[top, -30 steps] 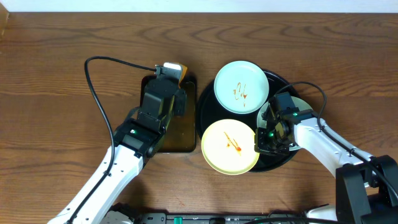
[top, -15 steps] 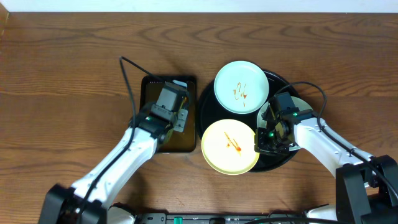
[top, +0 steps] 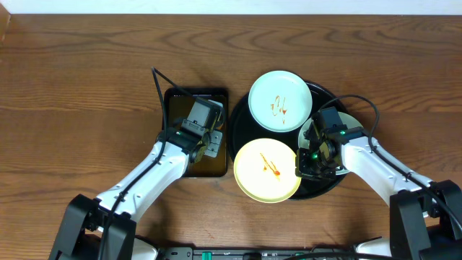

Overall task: Clean dirty plates on tray and stack at the side
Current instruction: 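Move the sponge with the left gripper over the yellow plate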

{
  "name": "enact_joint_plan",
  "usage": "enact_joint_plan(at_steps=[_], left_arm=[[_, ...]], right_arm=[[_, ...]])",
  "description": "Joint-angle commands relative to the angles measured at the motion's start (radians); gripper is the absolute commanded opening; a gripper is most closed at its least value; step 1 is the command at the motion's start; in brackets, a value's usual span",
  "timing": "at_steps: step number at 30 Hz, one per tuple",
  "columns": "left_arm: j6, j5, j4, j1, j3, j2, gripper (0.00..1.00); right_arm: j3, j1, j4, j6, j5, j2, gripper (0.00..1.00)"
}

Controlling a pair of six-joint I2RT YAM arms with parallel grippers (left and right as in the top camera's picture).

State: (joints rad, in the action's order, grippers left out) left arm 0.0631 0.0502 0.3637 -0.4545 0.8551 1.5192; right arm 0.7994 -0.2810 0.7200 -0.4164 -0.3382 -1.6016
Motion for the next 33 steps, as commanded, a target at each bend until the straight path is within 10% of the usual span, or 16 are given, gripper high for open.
enact_joint_plan(at_steps=[1, 16, 33], left_arm=[[0.013, -0.010, 0.002, 0.000, 0.004, -0.005, 0.07], [0.022, -0.201, -0.038, -0.003, 0.049, -0.143, 0.07], [0.499, -0.456, -0.124, -0.260, 0.048, 0.022, 0.08]], right_arm=[[0.005, -0.009, 0.005, 0.002, 0.016, -0.005, 0.01], [0.005, -0.009, 0.004, 0.002, 0.016, -0.005, 0.01], [0.005, -0.009, -0.002, 0.002, 0.016, -0.005, 0.01]])
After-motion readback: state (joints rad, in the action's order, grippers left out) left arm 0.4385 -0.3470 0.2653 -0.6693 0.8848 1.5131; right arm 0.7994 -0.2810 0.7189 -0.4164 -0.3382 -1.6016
